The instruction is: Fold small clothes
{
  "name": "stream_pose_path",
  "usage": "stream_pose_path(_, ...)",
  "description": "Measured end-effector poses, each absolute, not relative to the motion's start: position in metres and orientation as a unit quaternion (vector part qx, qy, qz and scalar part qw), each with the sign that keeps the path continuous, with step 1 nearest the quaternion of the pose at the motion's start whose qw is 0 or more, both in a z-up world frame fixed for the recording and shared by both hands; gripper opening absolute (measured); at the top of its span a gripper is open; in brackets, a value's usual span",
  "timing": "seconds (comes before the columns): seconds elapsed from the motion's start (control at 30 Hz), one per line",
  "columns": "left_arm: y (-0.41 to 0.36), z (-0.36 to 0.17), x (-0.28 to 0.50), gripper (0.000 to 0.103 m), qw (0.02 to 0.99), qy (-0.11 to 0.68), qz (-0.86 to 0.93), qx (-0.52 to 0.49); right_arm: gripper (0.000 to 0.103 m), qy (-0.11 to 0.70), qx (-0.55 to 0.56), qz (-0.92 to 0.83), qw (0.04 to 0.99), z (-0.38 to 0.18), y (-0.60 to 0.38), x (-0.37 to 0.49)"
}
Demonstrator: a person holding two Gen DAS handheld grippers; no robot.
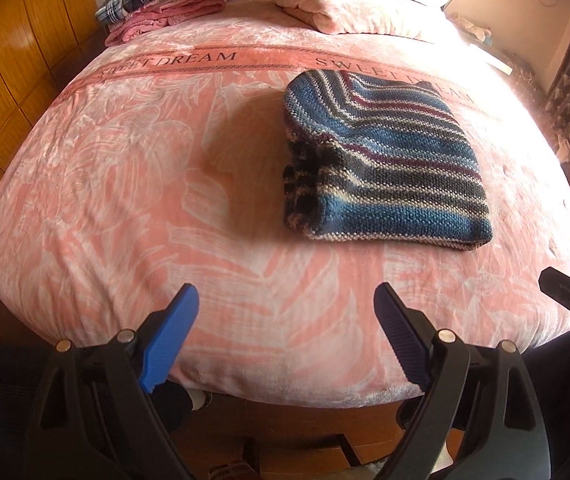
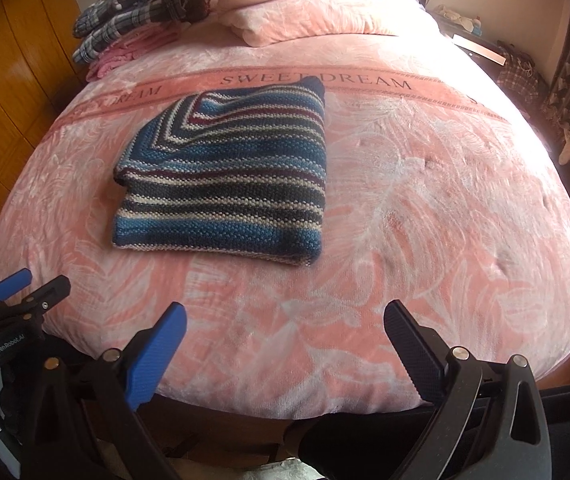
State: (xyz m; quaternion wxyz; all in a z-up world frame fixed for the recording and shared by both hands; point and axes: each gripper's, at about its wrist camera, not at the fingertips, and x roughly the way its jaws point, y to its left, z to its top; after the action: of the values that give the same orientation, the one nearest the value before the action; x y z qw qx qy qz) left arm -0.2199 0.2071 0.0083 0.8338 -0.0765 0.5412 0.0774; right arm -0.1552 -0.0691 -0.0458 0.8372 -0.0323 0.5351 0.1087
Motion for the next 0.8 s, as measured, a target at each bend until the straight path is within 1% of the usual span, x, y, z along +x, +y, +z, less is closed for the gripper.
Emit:
stream_pose_path(0.37, 0.197, 0.017, -0.222, 0.089, 0.849, 0.52, 0.082, -0.043, 0.099, 0.528, -0.017, 0.116, 0.841, -0.043, -0.064, -0.162)
stream_pose_path(0.8, 0.195, 0.006, -0.214, 0.089, 0.843, 0.529, 0.087, -0.034, 0.099, 0.527, -0.01, 0.104, 0.843, -0.046, -0.067, -0.157)
